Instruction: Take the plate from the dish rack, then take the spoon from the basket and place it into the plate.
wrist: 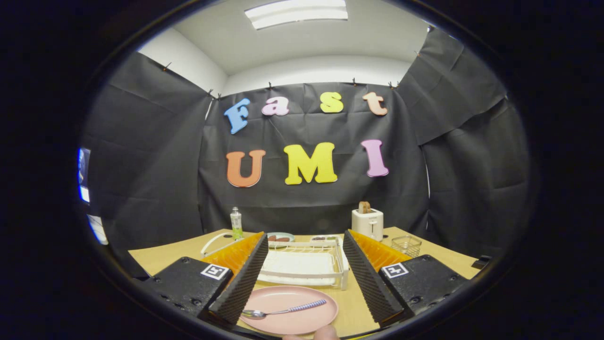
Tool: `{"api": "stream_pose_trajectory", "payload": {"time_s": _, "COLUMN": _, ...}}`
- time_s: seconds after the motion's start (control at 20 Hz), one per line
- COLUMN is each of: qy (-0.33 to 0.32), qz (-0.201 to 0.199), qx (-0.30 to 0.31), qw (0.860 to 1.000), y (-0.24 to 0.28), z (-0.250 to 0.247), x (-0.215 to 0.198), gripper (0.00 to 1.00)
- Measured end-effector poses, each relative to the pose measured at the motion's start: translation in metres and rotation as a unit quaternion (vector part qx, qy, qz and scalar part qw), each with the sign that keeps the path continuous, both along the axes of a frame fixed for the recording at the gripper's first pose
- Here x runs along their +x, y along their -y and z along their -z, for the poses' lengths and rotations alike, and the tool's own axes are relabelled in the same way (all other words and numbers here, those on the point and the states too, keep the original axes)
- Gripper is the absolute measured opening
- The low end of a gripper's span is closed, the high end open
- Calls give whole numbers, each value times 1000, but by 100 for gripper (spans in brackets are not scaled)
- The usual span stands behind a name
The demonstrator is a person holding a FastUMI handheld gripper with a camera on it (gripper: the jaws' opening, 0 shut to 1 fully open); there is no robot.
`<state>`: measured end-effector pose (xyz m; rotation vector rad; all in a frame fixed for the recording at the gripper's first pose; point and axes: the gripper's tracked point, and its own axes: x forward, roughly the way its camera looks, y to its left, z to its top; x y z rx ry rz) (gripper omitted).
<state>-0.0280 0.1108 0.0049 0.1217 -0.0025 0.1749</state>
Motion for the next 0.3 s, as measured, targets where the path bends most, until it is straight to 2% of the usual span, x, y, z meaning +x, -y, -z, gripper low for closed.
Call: {"api": "stream_pose_trajectory", "payload": {"time_s": 0.3, "qy": -4, "qz": -1, "qx": 1, "qw": 1000, "y": -1, "z": 2, "x": 1, "gripper": 100}}
